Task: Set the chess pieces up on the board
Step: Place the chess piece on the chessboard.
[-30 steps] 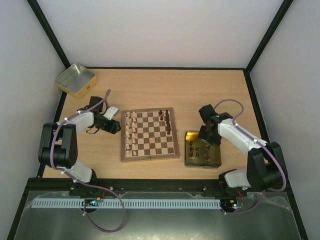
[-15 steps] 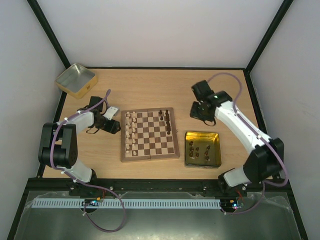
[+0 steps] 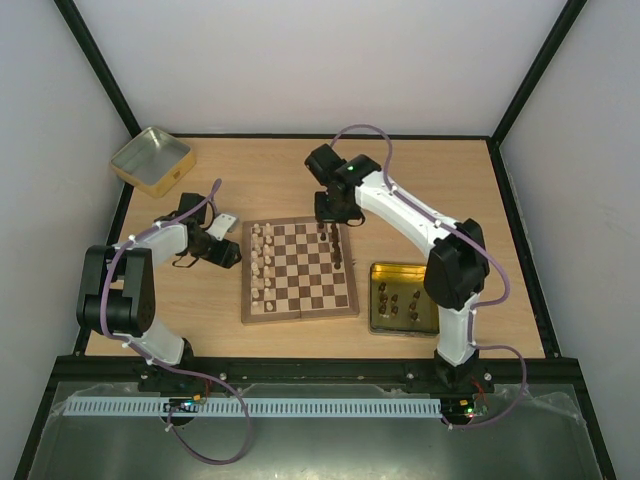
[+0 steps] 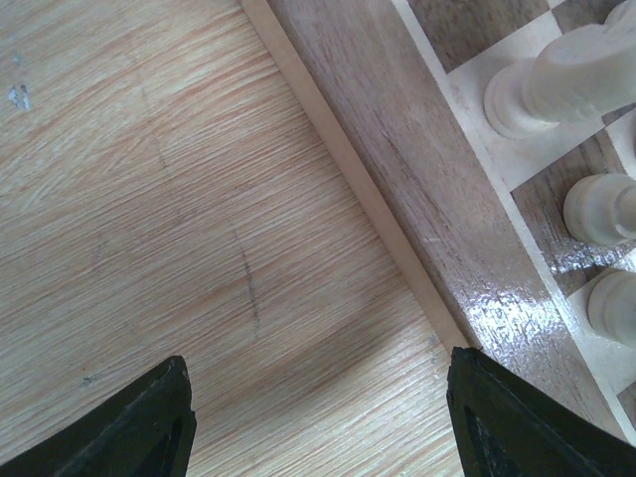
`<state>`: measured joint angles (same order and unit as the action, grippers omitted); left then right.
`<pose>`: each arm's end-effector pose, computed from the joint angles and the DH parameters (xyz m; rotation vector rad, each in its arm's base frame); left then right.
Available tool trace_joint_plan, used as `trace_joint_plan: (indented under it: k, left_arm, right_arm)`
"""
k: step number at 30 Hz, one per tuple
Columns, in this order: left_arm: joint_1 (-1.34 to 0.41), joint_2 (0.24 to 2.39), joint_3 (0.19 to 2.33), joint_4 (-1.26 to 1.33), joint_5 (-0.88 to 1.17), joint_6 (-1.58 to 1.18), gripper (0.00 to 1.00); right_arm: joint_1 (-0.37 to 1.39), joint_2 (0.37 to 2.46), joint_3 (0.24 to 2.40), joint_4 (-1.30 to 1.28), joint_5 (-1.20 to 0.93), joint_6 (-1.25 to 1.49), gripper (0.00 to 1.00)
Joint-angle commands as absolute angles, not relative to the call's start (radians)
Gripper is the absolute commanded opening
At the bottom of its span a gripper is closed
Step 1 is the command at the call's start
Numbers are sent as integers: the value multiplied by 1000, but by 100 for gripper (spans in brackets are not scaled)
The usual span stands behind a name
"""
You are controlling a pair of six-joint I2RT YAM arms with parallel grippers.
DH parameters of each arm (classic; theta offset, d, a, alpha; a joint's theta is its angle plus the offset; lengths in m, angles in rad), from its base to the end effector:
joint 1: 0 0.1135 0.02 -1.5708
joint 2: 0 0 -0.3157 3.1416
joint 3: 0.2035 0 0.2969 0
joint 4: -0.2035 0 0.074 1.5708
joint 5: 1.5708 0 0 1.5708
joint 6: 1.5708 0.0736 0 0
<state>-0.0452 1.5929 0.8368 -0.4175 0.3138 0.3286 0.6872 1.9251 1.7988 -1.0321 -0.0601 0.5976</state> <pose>0.3340 -0.0379 0.1405 0.5831 2.6231 -0.3443 0.3718 0.3109 0.2974 -0.1438 2.8131 0.4208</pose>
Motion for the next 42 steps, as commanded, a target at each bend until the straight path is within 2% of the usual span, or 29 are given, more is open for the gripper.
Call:
trace_joint_plan:
  k: [1,22,42]
  left_arm:
    - [-40,1588,831,-430,321,329,70]
    - [-40,1589,830,-430,320,330,70]
    - [-38,1589,829,-430,324,333,70]
  right_arm:
    - [718,1970,1841,-1094,-80,563,4]
    - [756,2011,1737,-1042,-92,564,6]
    - [756,2082,1757,-1032,-80,543,6]
